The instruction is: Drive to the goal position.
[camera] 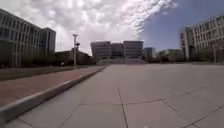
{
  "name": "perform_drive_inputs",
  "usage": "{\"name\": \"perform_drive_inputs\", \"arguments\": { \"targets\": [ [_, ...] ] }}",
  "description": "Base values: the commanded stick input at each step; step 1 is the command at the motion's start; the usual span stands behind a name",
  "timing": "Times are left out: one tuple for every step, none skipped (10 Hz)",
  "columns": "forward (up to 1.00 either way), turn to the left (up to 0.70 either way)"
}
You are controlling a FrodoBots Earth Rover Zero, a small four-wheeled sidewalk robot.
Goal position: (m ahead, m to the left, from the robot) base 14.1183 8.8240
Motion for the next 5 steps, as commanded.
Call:
{"name": "perform_drive_inputs", "arguments": {
  "targets": [
    [0.7,0.0],
    [0.7,0.0],
    [0.7,-0.08],
    [0.7,-0.14],
    [0.7,-0.14]
  ]
}}
